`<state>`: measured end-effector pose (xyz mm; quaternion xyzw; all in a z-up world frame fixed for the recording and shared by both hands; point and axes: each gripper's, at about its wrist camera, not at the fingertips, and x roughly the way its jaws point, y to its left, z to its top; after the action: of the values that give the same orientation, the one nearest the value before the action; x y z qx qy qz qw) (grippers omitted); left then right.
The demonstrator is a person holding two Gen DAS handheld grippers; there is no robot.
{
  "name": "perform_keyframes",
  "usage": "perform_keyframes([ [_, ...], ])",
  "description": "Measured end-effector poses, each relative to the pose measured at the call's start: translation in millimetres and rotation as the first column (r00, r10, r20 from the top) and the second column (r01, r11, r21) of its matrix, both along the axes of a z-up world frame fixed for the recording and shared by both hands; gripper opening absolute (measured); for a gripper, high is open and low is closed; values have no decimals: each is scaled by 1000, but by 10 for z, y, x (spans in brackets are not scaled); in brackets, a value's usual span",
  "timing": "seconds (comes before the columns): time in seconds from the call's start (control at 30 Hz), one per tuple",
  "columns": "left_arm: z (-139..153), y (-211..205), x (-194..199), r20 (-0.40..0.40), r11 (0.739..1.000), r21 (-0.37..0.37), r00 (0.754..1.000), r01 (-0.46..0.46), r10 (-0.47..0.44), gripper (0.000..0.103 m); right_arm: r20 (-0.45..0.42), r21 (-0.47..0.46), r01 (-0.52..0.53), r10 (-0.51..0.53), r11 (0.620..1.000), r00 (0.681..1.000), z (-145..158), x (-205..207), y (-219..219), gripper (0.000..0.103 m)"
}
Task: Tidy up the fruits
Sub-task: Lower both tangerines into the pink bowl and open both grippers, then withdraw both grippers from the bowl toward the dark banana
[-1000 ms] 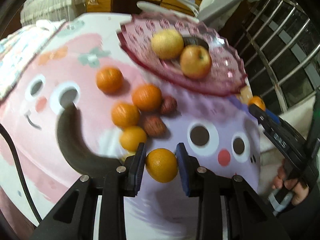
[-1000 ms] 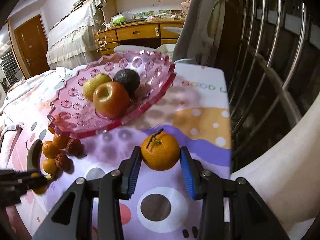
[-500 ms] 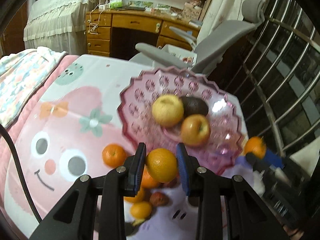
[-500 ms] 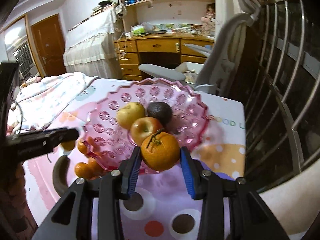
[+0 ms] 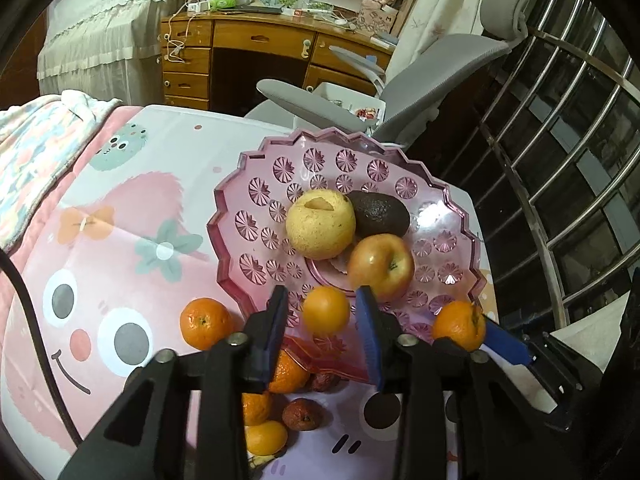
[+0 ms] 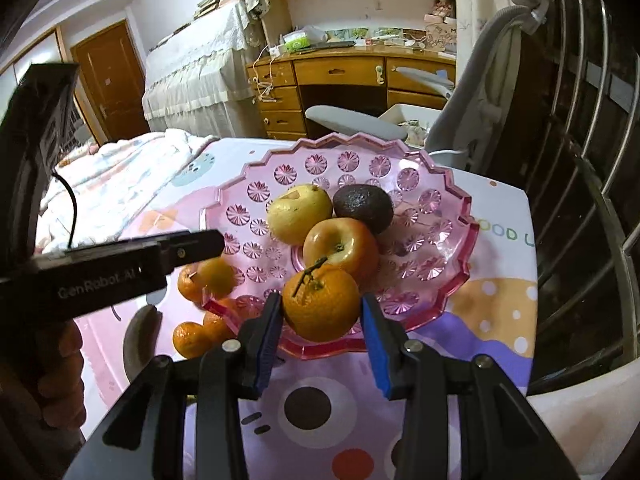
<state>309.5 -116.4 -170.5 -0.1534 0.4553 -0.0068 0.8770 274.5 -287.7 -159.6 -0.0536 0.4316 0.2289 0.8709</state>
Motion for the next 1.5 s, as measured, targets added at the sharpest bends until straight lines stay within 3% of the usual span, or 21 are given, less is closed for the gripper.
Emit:
perform_keyframes([
  [0.13,-20,23,-58,-12,1000,8,1000,-17,17,52,-6,7,9,-9,1000,1000,-8,-18,5,51],
  [0.27,-49,68,-201,-44,999,17,998,-36,37,62,-26,45,24,-23,999,999,20,-56,-46,52],
  [0.43,-80,169,-468,-89,997,50,994,-66,70,64,-91,100,44,-35,994,995,-6,-115,-90,52],
  [0.5,-88,224,-591,-107,995,66,990,-80,86,71,-111,117,46,-33,992,993,-14,-159,-89,52],
  [0.67,-83,385,-860,-135,993,81,986,-87,97,75,-140,134,55,-36,989,990,-28,-247,-95,52],
  [1.17,-101,1004,-929,-203,992,107,978,74,-51,87,-261,150,250,-206,956,943,-236,-651,170,52],
  [1.5,-218,1285,-418,-213,961,116,952,250,-221,87,-226,187,187,-143,964,964,-385,-1007,748,52],
])
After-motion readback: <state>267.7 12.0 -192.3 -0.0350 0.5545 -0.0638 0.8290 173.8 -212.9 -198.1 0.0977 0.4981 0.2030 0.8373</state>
